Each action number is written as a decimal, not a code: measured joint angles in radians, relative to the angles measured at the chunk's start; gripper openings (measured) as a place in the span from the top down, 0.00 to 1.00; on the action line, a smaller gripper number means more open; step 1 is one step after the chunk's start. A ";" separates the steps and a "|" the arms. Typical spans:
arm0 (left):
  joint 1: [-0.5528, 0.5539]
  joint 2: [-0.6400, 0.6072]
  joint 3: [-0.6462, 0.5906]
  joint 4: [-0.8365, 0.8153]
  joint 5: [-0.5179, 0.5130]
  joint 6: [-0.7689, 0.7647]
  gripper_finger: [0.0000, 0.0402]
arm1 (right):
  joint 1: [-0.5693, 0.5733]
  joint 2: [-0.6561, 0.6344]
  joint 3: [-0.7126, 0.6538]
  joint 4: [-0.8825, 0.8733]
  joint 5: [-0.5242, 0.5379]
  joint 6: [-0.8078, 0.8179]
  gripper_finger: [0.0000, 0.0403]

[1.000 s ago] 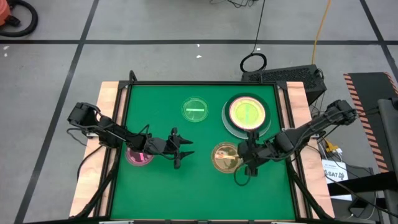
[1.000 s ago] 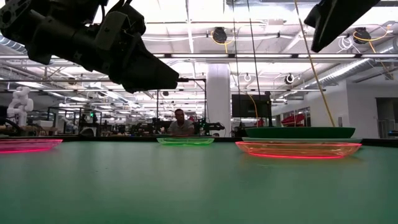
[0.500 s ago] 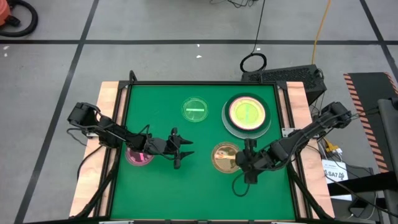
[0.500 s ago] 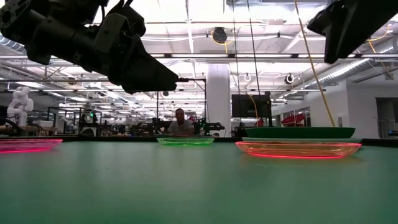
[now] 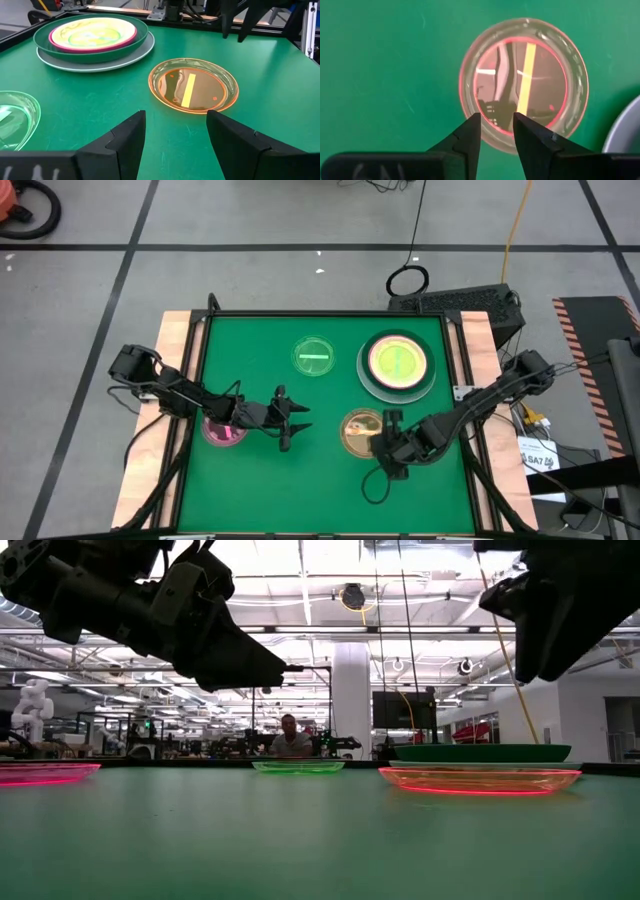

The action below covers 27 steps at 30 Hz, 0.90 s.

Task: Stack plastic plates
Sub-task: Stack the orange transparent plate on the green transparent plate

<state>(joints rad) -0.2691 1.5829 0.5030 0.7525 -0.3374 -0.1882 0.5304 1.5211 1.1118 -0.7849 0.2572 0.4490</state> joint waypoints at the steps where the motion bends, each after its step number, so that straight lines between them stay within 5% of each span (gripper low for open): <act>1: 0.000 0.000 0.000 -0.001 0.000 0.000 0.46 | 0.000 -0.001 0.000 0.012 0.000 -0.005 0.73; 12: -0.002 0.000 0.000 -0.001 0.000 0.000 0.46 | 0.020 0.000 0.000 0.057 -0.001 -0.048 0.72; 21: -0.003 0.000 0.000 -0.001 0.000 0.004 0.46 | 0.027 0.036 0.000 0.092 -0.025 -0.045 0.57; 27: -0.003 0.000 0.000 -0.002 0.000 0.022 0.46 | 0.028 0.102 0.000 0.102 -0.053 -0.074 0.56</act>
<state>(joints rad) -0.2726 1.5829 0.5030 0.7509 -0.3376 -0.1662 0.5583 1.6230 1.1114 -0.6830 0.2039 0.3750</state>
